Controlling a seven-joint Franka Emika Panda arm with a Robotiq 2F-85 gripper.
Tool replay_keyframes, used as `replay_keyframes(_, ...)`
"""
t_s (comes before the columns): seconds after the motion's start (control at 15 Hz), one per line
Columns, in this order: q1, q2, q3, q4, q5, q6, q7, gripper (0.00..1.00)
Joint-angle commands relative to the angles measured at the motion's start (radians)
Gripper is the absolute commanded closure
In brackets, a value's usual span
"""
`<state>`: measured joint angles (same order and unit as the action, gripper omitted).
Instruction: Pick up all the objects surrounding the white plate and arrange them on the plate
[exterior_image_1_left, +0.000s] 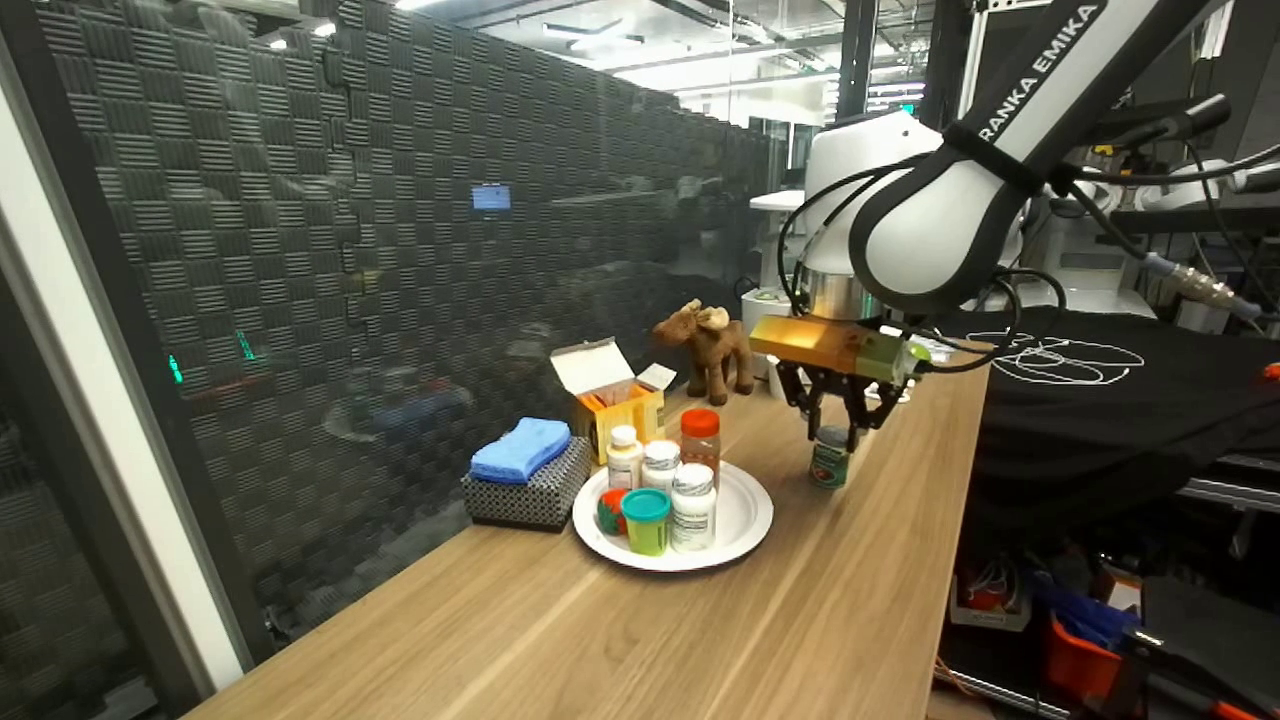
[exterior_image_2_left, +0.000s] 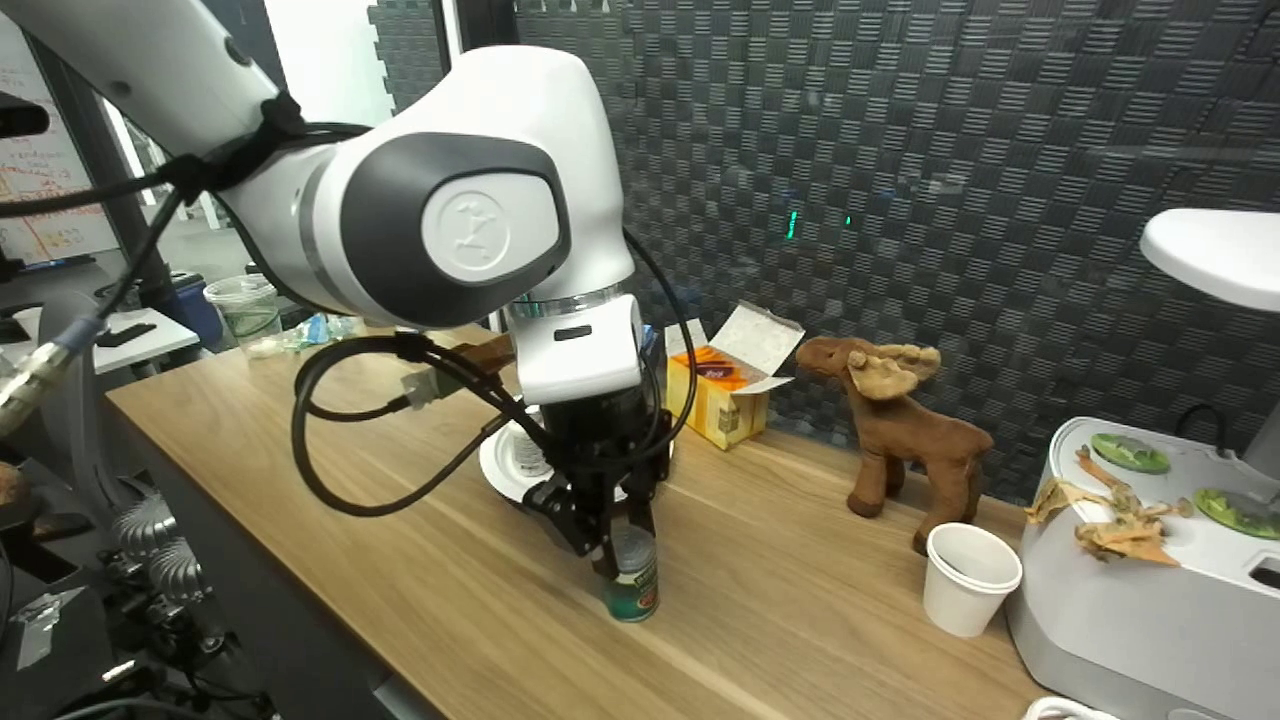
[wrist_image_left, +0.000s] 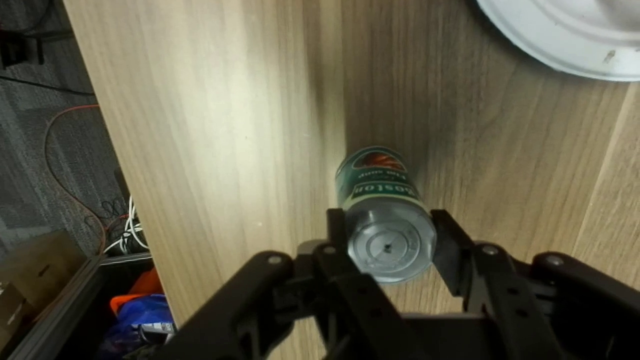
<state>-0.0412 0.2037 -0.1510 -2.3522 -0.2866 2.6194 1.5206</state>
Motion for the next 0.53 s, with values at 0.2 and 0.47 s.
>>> replay_keyframes(0.2,0.055,-0.066,-0.033,-0.015,-0.082,-0.031,0.057,0.82)
replay_keyframes(0.47,0.115,-0.137,-0.004,-0.026,-0.268,-0.085,0.164,0.82)
